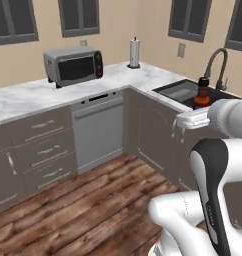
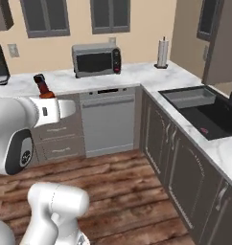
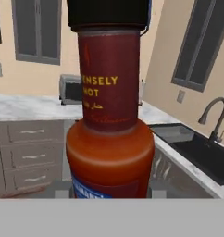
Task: Take 2 condiments from the cabinet and move them on the counter near the stove.Make sure the condiments are lined up with each other, next to each other.
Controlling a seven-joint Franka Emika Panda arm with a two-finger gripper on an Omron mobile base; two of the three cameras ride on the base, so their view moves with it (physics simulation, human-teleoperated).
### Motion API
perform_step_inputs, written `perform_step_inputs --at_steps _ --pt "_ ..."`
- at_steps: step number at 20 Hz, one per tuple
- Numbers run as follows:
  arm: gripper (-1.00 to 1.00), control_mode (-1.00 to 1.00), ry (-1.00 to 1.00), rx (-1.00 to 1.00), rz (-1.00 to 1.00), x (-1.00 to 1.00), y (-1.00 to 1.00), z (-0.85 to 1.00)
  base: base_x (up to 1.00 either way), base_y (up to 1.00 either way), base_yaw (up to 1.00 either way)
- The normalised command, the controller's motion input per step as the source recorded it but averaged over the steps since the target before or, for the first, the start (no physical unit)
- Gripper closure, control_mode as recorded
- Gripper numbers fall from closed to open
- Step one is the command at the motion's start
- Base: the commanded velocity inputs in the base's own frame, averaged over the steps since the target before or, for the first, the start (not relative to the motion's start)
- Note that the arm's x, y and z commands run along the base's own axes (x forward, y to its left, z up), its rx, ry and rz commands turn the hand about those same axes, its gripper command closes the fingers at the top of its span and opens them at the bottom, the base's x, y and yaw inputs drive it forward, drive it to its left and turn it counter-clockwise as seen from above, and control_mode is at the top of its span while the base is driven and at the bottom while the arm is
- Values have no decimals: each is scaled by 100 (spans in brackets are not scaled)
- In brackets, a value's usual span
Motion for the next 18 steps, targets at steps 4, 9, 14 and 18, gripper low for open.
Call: perform_step_inputs --at_steps 4,9,14,18 --pt "100 100 0 0 0 0 0 0 -21 0 44" --pt "100 100 0 0 0 0 0 0 -16 0 44" --pt "100 100 0 0 0 0 0 0 -20 0 44" --pt "100 100 0 0 0 0 0 0 -18 0 46"
